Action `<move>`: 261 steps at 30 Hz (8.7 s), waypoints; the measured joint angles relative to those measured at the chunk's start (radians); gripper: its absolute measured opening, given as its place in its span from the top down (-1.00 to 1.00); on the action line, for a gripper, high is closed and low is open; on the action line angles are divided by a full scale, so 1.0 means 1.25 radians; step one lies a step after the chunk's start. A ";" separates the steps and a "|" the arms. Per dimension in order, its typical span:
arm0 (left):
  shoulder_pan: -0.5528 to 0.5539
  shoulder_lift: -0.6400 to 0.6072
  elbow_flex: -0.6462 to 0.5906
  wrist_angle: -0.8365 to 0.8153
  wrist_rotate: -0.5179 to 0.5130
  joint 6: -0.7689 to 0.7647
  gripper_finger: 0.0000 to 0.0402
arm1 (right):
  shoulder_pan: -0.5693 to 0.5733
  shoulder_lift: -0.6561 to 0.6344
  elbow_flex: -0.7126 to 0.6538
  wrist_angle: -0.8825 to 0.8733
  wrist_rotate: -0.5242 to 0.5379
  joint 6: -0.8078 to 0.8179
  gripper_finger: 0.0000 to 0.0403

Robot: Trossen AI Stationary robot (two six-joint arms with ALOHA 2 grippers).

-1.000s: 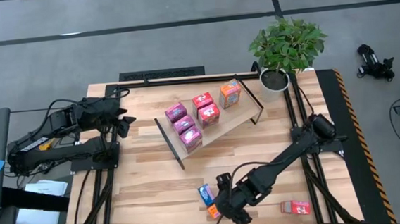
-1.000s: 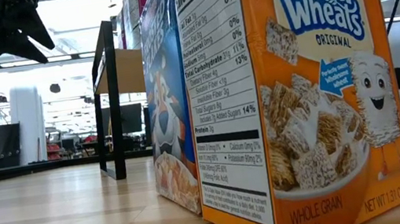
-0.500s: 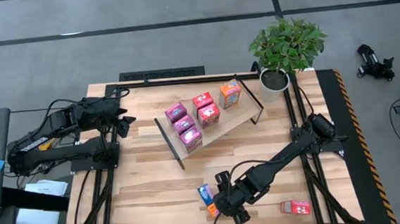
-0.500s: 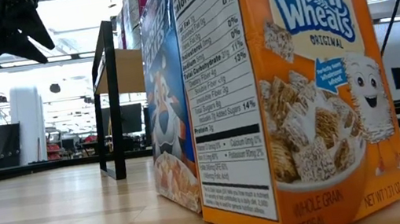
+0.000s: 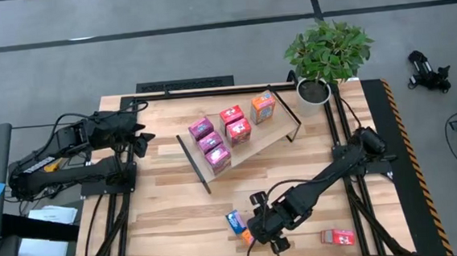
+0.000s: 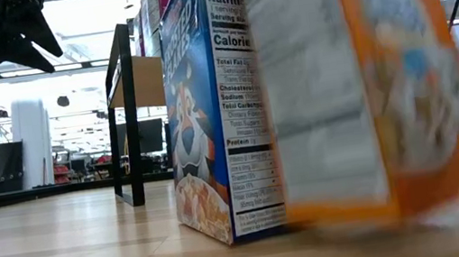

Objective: Stack cereal on shelf
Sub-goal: Put the orange cereal box aligned with the other orange cereal box on the shelf, then put the red cereal box aligned with the other red cereal boxes on the shelf

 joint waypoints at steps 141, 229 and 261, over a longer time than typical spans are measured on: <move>0.000 0.000 0.000 0.010 -0.084 -0.015 -0.34 | -0.613 -0.512 -0.171 -0.309 0.062 -0.403 0.89; 0.000 0.000 0.000 0.010 -0.085 0.042 -0.34 | 0.191 -0.497 -0.310 -0.329 -0.094 0.953 -0.15; 0.000 0.000 0.000 0.009 -0.088 -0.004 -0.34 | 0.419 -0.327 -0.282 -0.244 -0.127 0.959 -0.09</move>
